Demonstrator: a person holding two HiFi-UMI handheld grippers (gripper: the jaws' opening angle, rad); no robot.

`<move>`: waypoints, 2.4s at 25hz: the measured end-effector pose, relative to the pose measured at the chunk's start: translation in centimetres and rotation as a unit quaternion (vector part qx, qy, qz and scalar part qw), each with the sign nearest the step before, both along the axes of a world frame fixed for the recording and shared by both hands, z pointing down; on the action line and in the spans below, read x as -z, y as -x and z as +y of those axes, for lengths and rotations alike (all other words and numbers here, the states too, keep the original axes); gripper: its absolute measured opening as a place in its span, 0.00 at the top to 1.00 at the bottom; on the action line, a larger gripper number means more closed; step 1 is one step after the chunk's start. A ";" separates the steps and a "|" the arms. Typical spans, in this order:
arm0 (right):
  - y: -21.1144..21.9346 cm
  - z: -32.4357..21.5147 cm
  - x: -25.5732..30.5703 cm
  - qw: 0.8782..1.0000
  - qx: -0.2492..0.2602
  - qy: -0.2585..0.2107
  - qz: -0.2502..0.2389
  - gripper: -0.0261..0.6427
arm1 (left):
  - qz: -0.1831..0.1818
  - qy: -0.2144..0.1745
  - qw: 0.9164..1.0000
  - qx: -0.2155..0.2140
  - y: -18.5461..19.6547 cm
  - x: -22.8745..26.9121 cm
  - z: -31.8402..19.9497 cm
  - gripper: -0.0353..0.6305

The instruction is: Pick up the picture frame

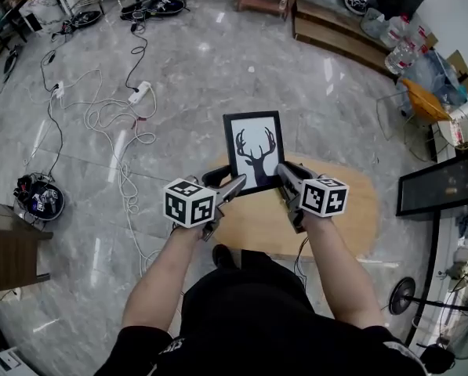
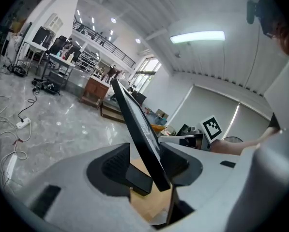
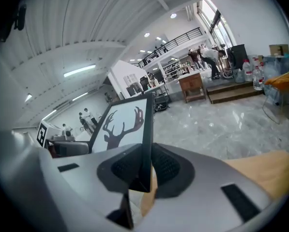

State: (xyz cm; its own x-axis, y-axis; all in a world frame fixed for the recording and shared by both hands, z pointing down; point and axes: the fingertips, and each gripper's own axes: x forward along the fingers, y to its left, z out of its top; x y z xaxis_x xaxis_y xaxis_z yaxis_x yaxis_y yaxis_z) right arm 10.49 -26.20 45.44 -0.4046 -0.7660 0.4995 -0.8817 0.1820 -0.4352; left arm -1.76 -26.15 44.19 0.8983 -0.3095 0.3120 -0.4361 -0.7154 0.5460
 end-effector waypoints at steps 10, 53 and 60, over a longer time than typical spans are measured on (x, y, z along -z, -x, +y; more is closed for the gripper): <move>-0.3 5.6 8.3 0.995 0.049 -0.082 -0.027 0.85 | 0.071 -0.038 0.997 -0.015 -2.8 8.9 5.5 0.71; -24.3 20.7 18.0 0.960 0.115 -0.254 0.029 0.95 | -0.016 -0.209 0.954 0.216 -7.3 19.3 16.1 0.92; -20.3 20.5 19.7 0.954 0.112 -0.276 0.029 0.95 | -0.032 -0.224 0.948 0.225 -3.5 19.8 17.0 0.92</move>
